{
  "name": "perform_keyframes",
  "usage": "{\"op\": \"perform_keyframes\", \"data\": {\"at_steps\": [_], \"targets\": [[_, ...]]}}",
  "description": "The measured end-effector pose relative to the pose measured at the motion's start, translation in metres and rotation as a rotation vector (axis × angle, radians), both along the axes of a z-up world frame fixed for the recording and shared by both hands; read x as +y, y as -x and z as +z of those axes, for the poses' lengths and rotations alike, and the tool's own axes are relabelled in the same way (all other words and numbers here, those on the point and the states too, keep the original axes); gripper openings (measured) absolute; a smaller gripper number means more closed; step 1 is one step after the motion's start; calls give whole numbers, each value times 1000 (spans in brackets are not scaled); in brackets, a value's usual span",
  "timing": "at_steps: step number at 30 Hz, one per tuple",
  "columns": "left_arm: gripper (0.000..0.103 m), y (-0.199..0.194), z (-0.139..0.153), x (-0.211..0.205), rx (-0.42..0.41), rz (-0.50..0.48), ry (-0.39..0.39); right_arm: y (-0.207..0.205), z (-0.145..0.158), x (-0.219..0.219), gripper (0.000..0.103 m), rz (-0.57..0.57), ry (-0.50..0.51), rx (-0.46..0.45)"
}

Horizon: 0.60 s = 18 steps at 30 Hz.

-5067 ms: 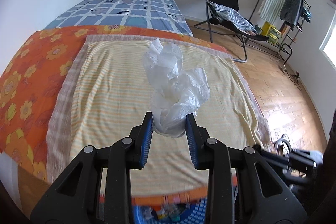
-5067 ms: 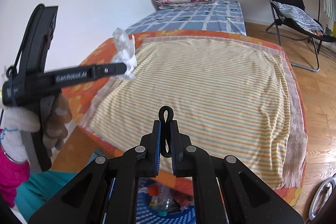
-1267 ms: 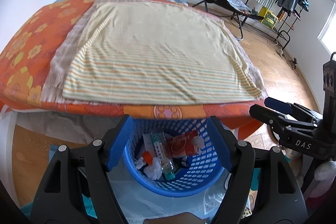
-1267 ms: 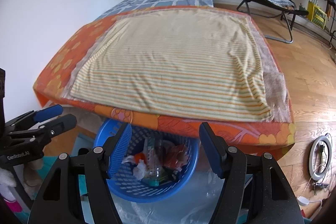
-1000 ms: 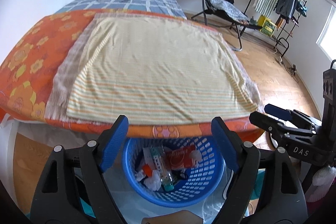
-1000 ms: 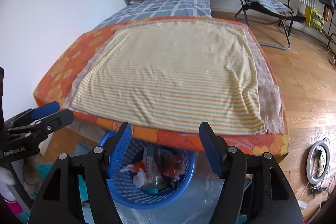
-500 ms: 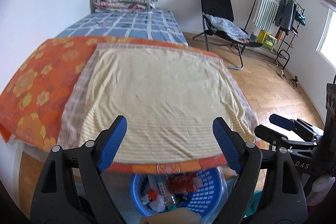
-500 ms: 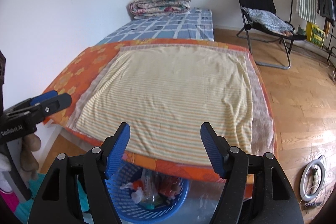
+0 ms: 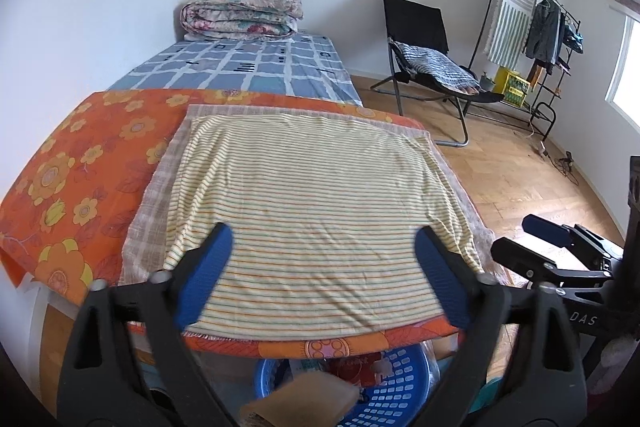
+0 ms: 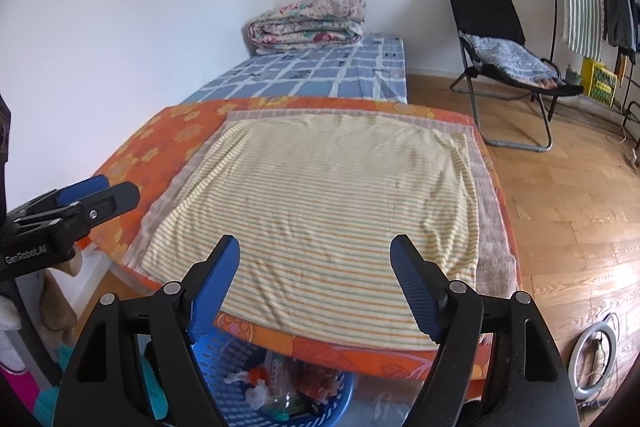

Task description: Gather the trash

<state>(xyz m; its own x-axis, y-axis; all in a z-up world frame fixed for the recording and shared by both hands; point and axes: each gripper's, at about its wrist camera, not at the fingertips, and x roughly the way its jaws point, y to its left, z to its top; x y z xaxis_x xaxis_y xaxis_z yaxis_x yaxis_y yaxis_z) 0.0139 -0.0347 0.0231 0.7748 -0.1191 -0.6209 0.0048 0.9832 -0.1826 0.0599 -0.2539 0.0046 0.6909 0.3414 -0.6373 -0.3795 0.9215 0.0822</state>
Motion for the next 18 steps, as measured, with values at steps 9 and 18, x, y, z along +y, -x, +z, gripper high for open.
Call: {"op": "perform_keyframes", "data": {"at_steps": [9,18], "targets": [[100,-1,-2,-7,12,-12,0,-3,-2,-2,80,-23,-22,-12],[102,2,-6,-7,24,2,-10,-4,-3,-2,80,-34,-15,-11]]}}
